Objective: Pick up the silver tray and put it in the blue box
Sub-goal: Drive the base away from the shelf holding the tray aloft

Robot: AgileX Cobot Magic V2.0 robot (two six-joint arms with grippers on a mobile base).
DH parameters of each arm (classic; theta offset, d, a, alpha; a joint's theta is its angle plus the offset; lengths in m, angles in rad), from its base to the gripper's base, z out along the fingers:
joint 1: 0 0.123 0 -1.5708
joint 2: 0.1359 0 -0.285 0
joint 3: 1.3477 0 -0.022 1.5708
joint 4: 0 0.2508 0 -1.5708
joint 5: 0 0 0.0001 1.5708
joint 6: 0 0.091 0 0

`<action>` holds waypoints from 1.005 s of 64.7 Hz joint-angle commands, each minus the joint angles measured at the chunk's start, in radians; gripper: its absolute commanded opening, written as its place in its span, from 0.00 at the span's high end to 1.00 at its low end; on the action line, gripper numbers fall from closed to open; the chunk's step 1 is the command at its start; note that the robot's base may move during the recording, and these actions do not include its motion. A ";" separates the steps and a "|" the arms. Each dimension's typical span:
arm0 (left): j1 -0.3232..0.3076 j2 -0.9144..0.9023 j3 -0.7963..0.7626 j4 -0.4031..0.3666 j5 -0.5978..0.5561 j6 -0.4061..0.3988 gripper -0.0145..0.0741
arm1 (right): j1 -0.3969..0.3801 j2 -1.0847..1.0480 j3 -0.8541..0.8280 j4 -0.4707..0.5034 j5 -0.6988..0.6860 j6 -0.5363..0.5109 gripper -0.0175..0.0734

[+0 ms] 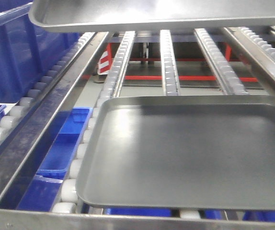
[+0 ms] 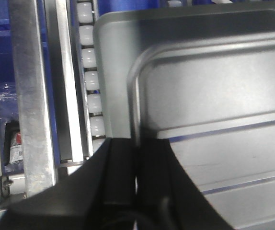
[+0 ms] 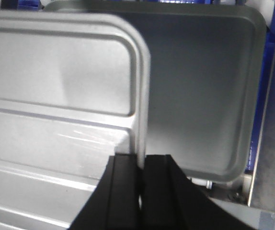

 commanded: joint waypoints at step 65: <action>-0.001 -0.035 -0.029 0.074 0.041 0.017 0.95 | -0.009 -0.021 -0.035 -0.086 -0.016 -0.006 0.74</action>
